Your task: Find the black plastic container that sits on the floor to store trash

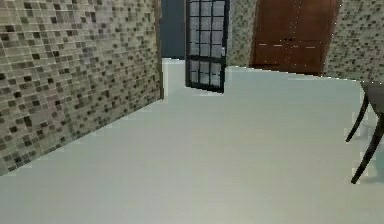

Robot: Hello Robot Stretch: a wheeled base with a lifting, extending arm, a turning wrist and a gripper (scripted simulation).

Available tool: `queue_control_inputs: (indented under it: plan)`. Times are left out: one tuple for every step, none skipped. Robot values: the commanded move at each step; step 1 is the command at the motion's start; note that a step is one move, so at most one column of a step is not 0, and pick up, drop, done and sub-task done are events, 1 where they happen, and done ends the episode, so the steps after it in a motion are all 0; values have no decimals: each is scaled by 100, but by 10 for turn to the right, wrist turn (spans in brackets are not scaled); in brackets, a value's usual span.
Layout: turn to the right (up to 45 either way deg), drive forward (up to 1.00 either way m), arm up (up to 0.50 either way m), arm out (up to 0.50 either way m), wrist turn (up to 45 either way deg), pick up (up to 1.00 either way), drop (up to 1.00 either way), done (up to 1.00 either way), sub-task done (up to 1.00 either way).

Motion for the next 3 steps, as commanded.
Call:
queue_control_inputs:
  plan:
    - [0,100,0,0,0,0,0,0,0]
    - [0,100,0,0,0,0,0,0,0]
    - [0,100,0,0,0,0,0,0,0]
